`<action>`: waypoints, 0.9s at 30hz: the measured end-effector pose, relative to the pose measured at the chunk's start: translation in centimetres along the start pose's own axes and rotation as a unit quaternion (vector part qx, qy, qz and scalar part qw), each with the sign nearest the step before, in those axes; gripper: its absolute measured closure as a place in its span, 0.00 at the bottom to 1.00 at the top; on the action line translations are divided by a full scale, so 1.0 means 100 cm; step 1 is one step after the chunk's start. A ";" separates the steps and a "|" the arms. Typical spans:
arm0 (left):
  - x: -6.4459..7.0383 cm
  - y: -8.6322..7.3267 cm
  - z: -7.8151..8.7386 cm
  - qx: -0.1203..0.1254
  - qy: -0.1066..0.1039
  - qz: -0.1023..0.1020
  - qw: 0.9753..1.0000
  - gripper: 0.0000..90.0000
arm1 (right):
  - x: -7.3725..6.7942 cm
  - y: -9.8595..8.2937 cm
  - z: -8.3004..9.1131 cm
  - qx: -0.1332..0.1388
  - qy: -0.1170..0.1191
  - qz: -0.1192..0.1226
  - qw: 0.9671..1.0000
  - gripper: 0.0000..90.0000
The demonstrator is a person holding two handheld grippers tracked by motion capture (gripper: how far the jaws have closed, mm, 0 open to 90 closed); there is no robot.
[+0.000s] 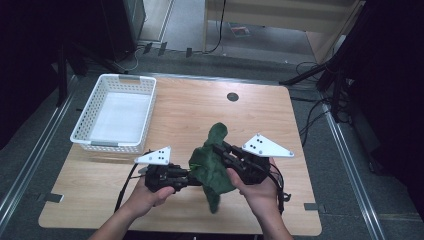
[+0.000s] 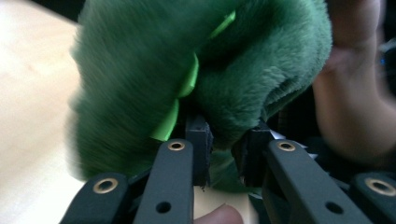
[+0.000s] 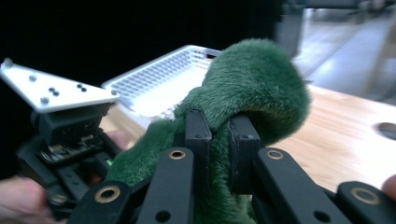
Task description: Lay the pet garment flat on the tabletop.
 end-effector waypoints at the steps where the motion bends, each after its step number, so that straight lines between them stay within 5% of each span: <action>1: -0.014 -0.004 -0.003 -0.010 0.045 0.022 0.999 0.80 | 0.007 -0.005 -0.005 -0.009 -0.024 0.008 1.000 0.86; 3: -0.040 -0.015 -0.006 -0.020 0.116 0.059 0.991 0.68 | 0.031 -0.023 -0.021 -0.035 -0.082 0.005 0.996 0.75; 7: -0.063 -0.032 0.000 -0.028 0.199 0.071 0.977 0.56 | 0.077 -0.059 -0.036 -0.043 -0.095 -0.057 0.993 0.61; 9: -0.064 -0.030 0.006 -0.021 0.206 0.062 0.976 0.55 | 0.087 -0.064 -0.029 -0.044 -0.082 -0.062 0.994 0.54; 11: -0.064 -0.028 0.009 -0.017 0.211 0.053 0.976 0.55 | 0.087 -0.063 -0.019 -0.040 -0.072 -0.040 0.996 0.54; 14: -0.063 -0.033 0.005 -0.033 0.215 0.036 0.975 0.54 | 0.071 -0.073 -0.008 -0.050 -0.015 0.003 0.999 0.54; 15: -0.063 -0.033 0.005 -0.033 0.215 0.036 0.975 0.54 | 0.071 -0.073 -0.008 -0.050 -0.015 0.003 0.999 0.54; 16: -0.063 -0.036 0.002 -0.039 0.224 0.025 0.973 0.53 | 0.053 -0.095 -0.005 -0.075 0.029 0.024 0.996 0.49; 17: -0.062 -0.039 -0.002 -0.045 0.235 0.015 0.971 0.52 | 0.049 -0.104 -0.005 -0.084 0.034 0.029 0.995 0.43; 20: -0.057 -0.039 -0.010 -0.047 0.233 0.004 0.971 0.49 | 0.043 -0.135 -0.006 -0.132 0.015 0.013 0.991 0.26; 22: -0.056 -0.039 -0.012 -0.050 0.236 0.001 0.971 0.47 | 0.041 -0.142 -0.007 -0.146 0.011 0.016 0.989 0.25; 24: -0.055 -0.043 -0.019 -0.067 0.236 0.001 0.969 0.47 | 0.038 -0.154 -0.009 -0.166 -0.016 0.045 0.985 0.32; 27: -0.059 -0.048 -0.021 -0.083 0.246 0.007 0.966 0.47 | 0.041 -0.165 -0.014 -0.192 -0.052 0.085 0.976 0.64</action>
Point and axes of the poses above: each handheld gripper's, and its own axes: z roughly backward along the jaws, y roughly out of its top, x roughly to its right, the point moved 7 cm from there along -z, roughly forward along the jaws, and after that the axes turned 4 degrees about y, right-handed, at the moved point
